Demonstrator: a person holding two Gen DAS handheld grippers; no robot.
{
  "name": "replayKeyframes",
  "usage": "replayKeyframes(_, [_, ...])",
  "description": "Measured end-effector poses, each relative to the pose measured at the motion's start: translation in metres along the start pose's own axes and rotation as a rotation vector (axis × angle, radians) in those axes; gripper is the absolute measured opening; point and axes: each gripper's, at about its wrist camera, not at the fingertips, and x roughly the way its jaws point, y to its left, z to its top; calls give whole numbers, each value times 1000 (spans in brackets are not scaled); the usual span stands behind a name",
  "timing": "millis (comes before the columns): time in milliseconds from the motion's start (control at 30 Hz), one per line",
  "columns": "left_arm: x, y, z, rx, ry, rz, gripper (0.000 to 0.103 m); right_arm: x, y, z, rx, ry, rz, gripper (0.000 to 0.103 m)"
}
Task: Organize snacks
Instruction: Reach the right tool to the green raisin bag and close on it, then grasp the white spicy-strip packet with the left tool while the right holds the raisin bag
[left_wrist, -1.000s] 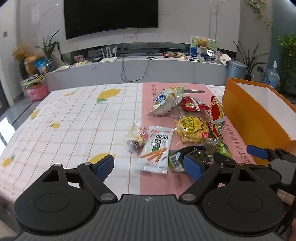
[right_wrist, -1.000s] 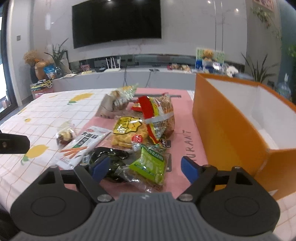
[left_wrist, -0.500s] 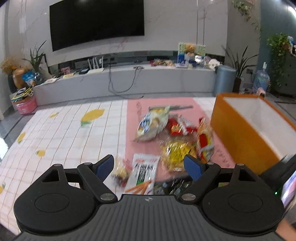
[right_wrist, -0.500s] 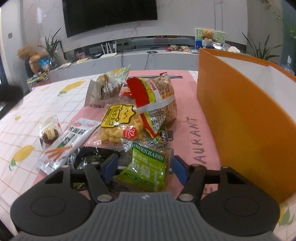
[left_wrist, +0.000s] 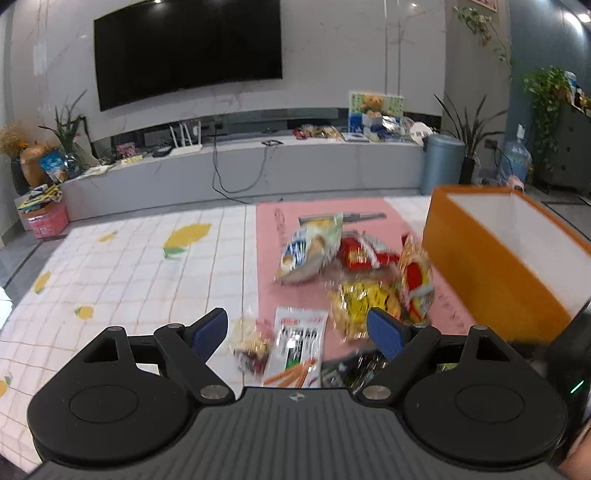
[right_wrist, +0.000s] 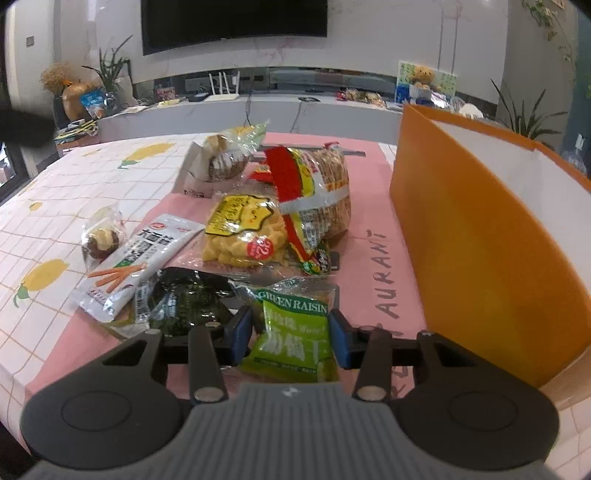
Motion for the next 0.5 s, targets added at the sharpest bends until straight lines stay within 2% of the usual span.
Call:
replayKeyframes(233, [41,10,-26,14,108,-49,86,1,2,-1,-8,2,-8,43])
replayKeyframes(400, [60,6,-36,31,131,-14,86,-1,0,-2,20,6,5,43])
replayKeyframes(500, [75,6,-41,17,173,-8,86,-2,0,-3,21,6,9,43])
